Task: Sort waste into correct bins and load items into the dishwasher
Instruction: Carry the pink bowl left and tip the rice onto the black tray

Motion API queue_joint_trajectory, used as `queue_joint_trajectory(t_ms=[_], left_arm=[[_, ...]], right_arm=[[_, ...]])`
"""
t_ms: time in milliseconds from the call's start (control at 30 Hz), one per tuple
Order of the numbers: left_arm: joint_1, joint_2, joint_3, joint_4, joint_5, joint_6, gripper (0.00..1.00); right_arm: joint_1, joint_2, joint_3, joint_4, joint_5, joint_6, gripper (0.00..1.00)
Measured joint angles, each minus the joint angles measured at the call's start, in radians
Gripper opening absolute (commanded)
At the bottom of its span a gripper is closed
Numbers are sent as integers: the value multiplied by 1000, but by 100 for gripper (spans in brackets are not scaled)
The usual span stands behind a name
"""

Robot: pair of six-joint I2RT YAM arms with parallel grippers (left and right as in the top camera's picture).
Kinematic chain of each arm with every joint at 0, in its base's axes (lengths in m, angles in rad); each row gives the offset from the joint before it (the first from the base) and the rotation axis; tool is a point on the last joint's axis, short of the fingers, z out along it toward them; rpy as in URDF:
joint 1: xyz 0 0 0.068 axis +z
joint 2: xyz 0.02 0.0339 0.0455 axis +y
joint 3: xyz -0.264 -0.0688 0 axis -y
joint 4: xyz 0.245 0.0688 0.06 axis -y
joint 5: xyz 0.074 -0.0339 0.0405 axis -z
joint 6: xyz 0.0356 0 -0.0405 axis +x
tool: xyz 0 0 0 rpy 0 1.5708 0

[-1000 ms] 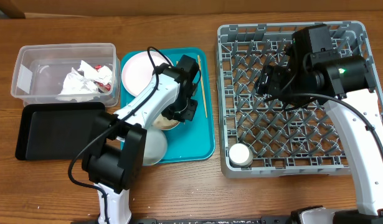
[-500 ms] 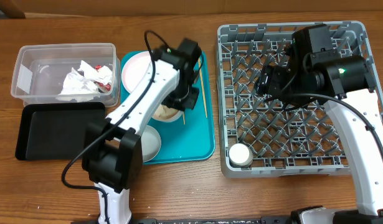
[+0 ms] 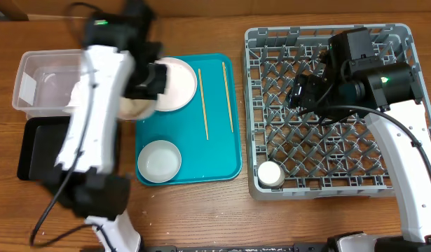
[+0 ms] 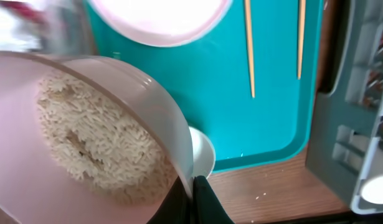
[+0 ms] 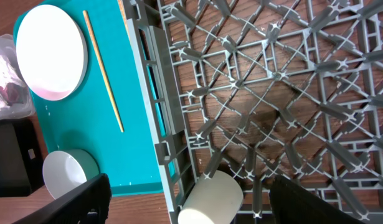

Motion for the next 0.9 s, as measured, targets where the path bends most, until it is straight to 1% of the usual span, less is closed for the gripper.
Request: queue_joint_trajectory(t_ms=[100,200,300,333,433,567,767,900], left_arm=[[100,-93,-10,0,43,32,4],[200,-206,-63,0,89,70,4],[288,-293,-172,15,158,127,4],[322,-314,-235,38,195,155,4],[398,-319,-373,112,303,219,4],[522,-301,-558,183,481,324,4],[755,-301,-792,288,739,466,4],[887,-298,-912,371,851,507,4]], right_arm=[[0,0,0,1,0,0,83],[0,0,0,5,0,-1,83],[0,0,0,11,0,0,83],[0,0,0,13,0,-1,83],[0,0,0,14,0,0,83],[0,0,0,15,0,0,83],[0,0,0,15,0,-1,83],[0,0,0,14,0,0,83]])
